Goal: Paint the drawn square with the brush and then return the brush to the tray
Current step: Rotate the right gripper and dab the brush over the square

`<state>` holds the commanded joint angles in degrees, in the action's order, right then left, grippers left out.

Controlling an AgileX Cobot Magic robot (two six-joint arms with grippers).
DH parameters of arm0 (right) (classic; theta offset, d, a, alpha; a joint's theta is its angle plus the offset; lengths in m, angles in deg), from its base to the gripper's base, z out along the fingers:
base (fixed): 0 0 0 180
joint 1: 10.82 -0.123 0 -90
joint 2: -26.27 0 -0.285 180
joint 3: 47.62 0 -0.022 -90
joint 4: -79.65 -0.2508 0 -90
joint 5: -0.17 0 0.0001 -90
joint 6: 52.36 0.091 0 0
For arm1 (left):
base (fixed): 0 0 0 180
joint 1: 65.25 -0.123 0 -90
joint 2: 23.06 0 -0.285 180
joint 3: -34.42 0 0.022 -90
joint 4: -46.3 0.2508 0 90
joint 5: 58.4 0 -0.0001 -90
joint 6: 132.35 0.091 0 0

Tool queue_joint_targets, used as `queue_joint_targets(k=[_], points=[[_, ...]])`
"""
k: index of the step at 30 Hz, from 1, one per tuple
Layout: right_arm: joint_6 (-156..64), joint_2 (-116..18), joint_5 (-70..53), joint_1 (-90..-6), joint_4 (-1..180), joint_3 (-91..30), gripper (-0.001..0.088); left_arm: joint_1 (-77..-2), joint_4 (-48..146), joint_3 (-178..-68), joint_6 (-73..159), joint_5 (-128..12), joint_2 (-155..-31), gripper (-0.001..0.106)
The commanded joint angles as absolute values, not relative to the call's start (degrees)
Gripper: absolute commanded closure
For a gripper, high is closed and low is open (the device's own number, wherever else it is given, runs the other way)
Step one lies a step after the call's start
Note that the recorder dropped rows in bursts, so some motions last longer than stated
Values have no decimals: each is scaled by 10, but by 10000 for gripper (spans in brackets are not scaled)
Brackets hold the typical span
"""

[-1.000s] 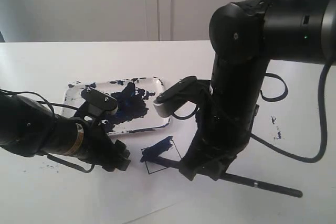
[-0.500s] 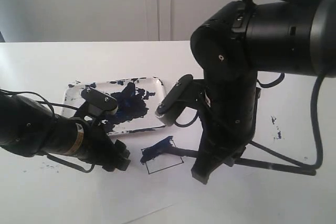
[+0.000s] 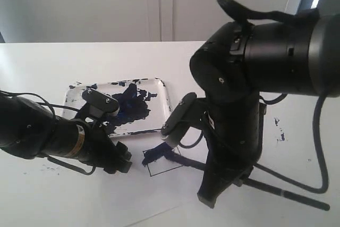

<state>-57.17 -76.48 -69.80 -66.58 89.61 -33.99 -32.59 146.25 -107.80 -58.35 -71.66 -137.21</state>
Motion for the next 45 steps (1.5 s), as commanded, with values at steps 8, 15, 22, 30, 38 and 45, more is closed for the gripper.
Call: queue_joint_targets(k=[8, 15, 22, 30, 38, 45], points=[[-572, -765, -698, -703, 884, -340, 868, -326, 1463, -1078, -585, -713, -1372, 304], [-546, -765, -698, -703, 965, -340, 868, -326, 1463, -1078, -585, -714, -1372, 304], [-544, -765, -698, -701, 987, -336, 868, -326, 1463, -1078, -585, -717, -1372, 304], [-532, -771, -698, -701, 1016, -336, 868, -326, 1463, -1078, -585, -719, -1372, 304], [-532, -772, -698, -674, 1017, -336, 868, -326, 1463, -1078, -585, -719, -1372, 304], [-532, -772, -698, -662, 997, -336, 868, -326, 1463, -1078, -585, -719, -1372, 304]])
